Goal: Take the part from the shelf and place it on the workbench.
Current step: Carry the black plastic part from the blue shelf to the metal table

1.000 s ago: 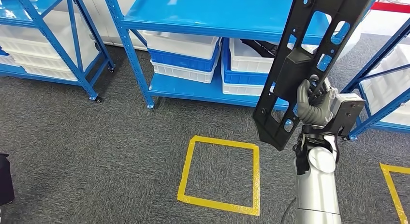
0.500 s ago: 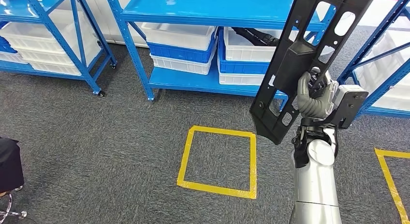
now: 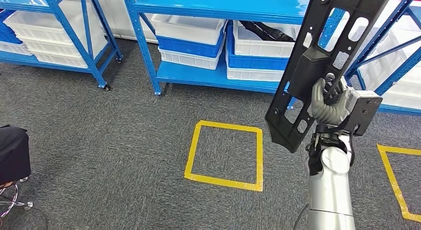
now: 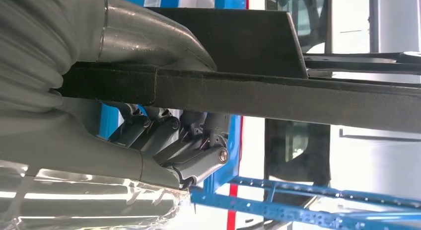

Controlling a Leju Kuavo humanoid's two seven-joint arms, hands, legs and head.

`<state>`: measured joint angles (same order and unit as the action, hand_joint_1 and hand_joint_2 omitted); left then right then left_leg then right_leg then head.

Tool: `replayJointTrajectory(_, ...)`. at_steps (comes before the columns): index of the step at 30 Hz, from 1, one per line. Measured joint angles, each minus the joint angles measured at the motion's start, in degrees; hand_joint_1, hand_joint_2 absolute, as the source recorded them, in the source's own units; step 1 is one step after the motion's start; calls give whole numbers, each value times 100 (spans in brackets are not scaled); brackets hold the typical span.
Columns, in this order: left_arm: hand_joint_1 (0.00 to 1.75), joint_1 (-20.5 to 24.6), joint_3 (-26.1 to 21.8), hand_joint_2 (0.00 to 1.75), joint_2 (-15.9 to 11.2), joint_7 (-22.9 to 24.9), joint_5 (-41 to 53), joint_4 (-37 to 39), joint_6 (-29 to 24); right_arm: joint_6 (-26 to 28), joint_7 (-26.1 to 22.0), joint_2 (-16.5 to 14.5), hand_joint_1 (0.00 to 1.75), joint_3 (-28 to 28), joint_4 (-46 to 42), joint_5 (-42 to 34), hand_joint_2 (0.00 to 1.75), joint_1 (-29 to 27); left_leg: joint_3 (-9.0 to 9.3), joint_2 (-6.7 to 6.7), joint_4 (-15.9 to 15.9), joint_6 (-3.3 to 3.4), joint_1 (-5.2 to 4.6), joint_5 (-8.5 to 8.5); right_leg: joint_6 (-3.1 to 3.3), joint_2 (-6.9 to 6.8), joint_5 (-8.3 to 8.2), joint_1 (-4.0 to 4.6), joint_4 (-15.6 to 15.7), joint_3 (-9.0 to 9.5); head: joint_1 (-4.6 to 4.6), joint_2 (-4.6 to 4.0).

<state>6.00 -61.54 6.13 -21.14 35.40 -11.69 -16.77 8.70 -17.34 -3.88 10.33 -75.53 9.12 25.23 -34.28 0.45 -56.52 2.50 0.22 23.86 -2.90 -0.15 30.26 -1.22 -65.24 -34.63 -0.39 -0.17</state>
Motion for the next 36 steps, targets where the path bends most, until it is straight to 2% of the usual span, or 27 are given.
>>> replayJointTrajectory(1,0,0,4,175,-1,1,10,0,-2,5,8,1,175,-13,-5,27,175,-2,-45,0,-30,-28,-14,-24,-7,3,-66,3,398,269,-2,1)
replayJointTrajectory(2,0,0,9,175,-3,2,24,0,-4,9,14,0,175,-25,-13,59,175,-6,-84,0,-57,-61,-25,-47,14,9,-112,12,667,435,-4,1)
replayJointTrajectory(3,0,0,14,175,-7,7,37,-1,-8,13,19,0,175,-35,-20,92,175,-18,-116,-4,-78,-94,-35,-72,53,14,-135,26,797,502,-8,1)
replayJointTrajectory(4,0,-3,17,175,-9,15,49,-1,-13,16,25,2,175,-45,-22,127,175,-32,-141,-11,-85,-125,-42,-101,97,18,-159,48,793,488,-10,1)
replayJointTrajectory(6,0,-17,19,175,-16,41,60,-1,-26,23,33,5,175,-63,-25,186,175,-52,-183,-33,-109,-181,-22,-110,187,5,-216,19,781,446,-11,1)
replayJointTrajectory(7,0,-24,20,175,-20,53,64,-1,-33,25,36,7,175,-70,-25,207,175,-53,-231,-41,-207,-211,-10,-22,233,-9,-246,1,782,430,-13,1)
replayJointTrajectory(8,0,-27,20,175,-23,63,68,-1,-39,26,36,6,175,-76,-24,221,175,-53,-318,-47,-414,-241,1,139,282,-29,-278,-16,787,408,-16,1)
replayJointTrajectory(10,0,-31,22,175,-23,87,82,-1,-50,26,36,6,175,-85,-16,240,175,-60,-595,-50,-1137,-302,17,587,343,-80,-325,-1,786,347,-20,0)
replayJointTrajectory(11,0,-34,22,175,-21,103,91,-1,-57,25,36,6,175,-91,-7,248,175,-69,-718,-51,-1486,-321,25,751,358,-108,-347,10,784,314,-19,0)
replayJointTrajectory(12,0,-39,23,175,-19,123,98,-1,-67,25,36,6,175,-98,6,256,175,-81,-769,-49,-1689,-328,33,824,360,-137,-365,20,782,286,-19,0)
replayJointTrajectory(13,0,-44,24,175,-17,145,104,-1,-78,24,35,6,175,-106,21,264,175,-92,-703,-45,-1665,-321,37,788,355,-165,-380,28,780,266,-19,0)
replayJointTrajectory(14,0,-46,25,175,-16,169,109,-1,-95,22,33,6,175,-115,37,272,175,-101,-526,-30,-1426,-300,38,667,347,-195,-392,36,779,255,-19,0)
replayJointTrajectory(16,0,-40,26,175,-19,209,113,-1,-121,17,20,5,175,-129,63,282,175,-106,-9,109,-617,-215,6,390,323,-260,-406,58,776,252,-19,1)
replayJointTrajectory(17,0,-34,26,175,-19,222,114,-1,-128,15,12,7,175,-135,75,286,175,-104,169,179,-308,-171,-20,314,309,-295,-414,72,773,248,-17,1)
replayJointTrajectory(18,0,-30,28,175,-20,229,116,-1,-130,11,5,7,175,-139,87,288,175,-102,259,231,-130,-134,-48,287,293,-335,-422,85,771,243,-17,1)
replayJointTrajectory(20,0,-34,31,175,-19,239,119,-1,-133,7,0,-1,175,-144,115,294,175,-100,239,192,-70,-82,-80,267,250,-417,-446,95,780,233,-18,0)
replayJointTrajectory(21,0,-39,32,175,-15,244,120,0,-134,5,-1,-4,175,-144,126,298,175,-101,232,156,-39,-56,-68,228,226,-423,-438,96,766,212,-18,0)
replayJointTrajectory(22,0,-40,32,175,-10,247,119,0,-137,4,-2,-5,175,-147,137,302,175,-99,225,116,-4,-26,-53,184,208,-370,-389,93,703,171,-15,0)
replayJointTrajectory(24,0,-34,32,175,2,260,115,0,-139,4,-6,5,175,-156,160,305,175,-96,196,36,52,30,-18,98,212,-178,-119,82,245,-49,-5,1)
replayJointTrajectory(26,0,-31,32,175,8,285,111,-1,-147,-2,-8,14,175,-165,202,312,175,-103,135,-59,51,55,-18,54,226,-55,213,60,-519,-373,0,1)
replayJointTrajectory(27,0,-35,32,175,10,298,108,0,-157,-6,-9,17,175,-168,228,318,175,-108,109,-113,48,51,-17,35,205,-40,294,47,-781,-480,-2,1)
replayJointTrajectory(28,0,-41,32,175,14,308,106,1,-169,-9,-11,17,175,-171,252,323,175,-110,90,-168,42,40,-14,20,163,-34,282,36,-829,-479,-3,1)
replayJointTrajectory(29,0,-47,32,175,18,315,104,1,-180,-10,-15,16,175,-174,273,328,175,-110,75,-224,31,26,-8,8,106,-25,183,21,-642,-363,-2,1)
replayJointTrajectory(31,0,-50,32,175,25,322,104,1,-192,-11,-34,16,175,-180,304,334,175,-107,40,-335,-23,-16,-4,5,-2,97,-93,-30,127,54,-2,0)
replayJointTrajectory(32,0,-47,32,175,23,325,107,1,-193,-12,-48,16,175,-182,315,339,175,-107,3,-390,-66,-45,-6,6,-17,172,-187,-46,447,216,-5,1)
replayJointTrajectory(34,0,-50,32,175,17,326,115,0,-191,-13,-72,15,175,-185,335,349,175,-131,-82,-479,-120,-124,-10,-15,22,255,-235,-38,684,321,-11,1)
replayJointTrajectory(36,0,-78,33,175,16,326,119,1,-189,-13,-82,8,175,-190,342,357,175,-157,-139,-532,-122,-191,14,-52,95,176,-273,-24,673,296,-14,1)
